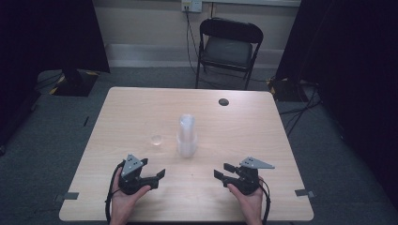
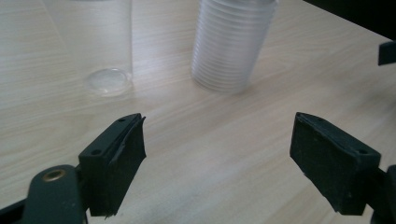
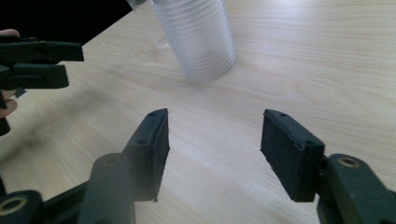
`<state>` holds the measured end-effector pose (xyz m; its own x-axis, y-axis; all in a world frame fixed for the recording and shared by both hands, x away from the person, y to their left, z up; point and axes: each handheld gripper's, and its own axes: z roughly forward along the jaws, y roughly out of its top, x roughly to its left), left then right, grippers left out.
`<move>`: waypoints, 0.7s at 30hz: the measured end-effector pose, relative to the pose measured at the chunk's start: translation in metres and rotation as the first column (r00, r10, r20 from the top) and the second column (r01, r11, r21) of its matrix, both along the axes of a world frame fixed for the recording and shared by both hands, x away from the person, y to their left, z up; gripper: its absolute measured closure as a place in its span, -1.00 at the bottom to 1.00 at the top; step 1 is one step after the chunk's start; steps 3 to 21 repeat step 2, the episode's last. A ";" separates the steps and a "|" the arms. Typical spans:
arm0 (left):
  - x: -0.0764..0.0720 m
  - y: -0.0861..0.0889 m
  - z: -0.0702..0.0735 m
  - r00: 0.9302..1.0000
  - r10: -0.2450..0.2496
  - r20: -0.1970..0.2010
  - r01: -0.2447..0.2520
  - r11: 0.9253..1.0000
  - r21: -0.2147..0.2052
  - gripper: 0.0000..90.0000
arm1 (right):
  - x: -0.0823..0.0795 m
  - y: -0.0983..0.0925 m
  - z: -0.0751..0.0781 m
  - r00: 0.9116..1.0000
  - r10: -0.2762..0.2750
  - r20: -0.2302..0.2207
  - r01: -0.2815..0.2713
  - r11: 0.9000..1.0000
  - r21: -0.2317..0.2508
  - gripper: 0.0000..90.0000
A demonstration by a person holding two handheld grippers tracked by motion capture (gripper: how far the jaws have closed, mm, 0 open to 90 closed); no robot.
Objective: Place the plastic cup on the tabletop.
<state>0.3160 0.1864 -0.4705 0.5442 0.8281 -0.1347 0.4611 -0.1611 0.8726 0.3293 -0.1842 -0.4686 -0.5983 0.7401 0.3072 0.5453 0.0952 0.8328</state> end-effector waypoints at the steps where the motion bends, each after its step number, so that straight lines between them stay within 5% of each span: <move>1: 0.000 0.000 -0.001 1.000 0.006 -0.010 -0.006 1.000 0.007 -0.61 | 0.000 0.000 0.000 1.000 -0.008 0.002 0.008 1.000 -0.010 -0.10; 21: 0.000 0.001 -0.002 1.000 0.008 -0.008 -0.008 1.000 0.010 -0.61 | 0.000 0.000 0.000 1.000 -0.015 0.008 0.015 1.000 -0.027 -0.11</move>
